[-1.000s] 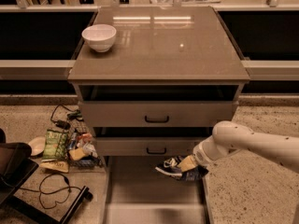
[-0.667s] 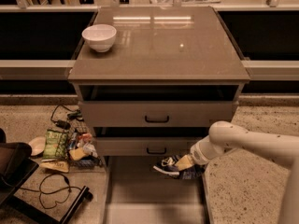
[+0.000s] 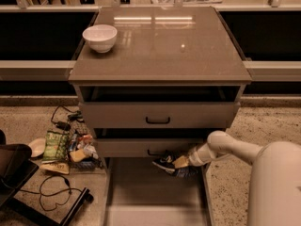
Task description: Place blue chip bag into bottom drawer
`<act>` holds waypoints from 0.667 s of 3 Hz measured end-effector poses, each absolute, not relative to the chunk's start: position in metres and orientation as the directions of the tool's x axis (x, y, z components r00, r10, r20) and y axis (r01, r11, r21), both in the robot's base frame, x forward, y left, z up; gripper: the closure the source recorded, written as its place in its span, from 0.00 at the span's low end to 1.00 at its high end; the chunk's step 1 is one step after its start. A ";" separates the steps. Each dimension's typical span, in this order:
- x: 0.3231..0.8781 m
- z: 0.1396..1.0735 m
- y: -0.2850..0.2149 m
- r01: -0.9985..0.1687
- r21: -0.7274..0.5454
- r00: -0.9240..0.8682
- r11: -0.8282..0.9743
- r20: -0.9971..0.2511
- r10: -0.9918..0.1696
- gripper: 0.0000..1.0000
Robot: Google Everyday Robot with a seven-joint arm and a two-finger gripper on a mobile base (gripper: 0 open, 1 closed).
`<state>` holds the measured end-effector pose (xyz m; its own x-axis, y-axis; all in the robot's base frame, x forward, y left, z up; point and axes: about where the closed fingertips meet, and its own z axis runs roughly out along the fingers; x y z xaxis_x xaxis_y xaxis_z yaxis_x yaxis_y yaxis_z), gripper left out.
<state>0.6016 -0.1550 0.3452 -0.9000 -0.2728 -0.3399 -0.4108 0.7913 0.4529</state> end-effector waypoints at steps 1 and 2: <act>0.587 0.281 -0.174 -0.335 0.563 -0.933 0.755 -0.312 -0.182 1.00; 0.526 0.214 -0.210 -0.209 0.663 -0.968 0.718 -0.247 -0.054 1.00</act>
Offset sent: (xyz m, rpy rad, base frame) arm -0.1778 -0.1238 -0.2187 0.3545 0.2610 -0.3263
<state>0.5256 -0.2105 0.2140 -0.9676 -0.0543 -0.2466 -0.2094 0.7183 0.6634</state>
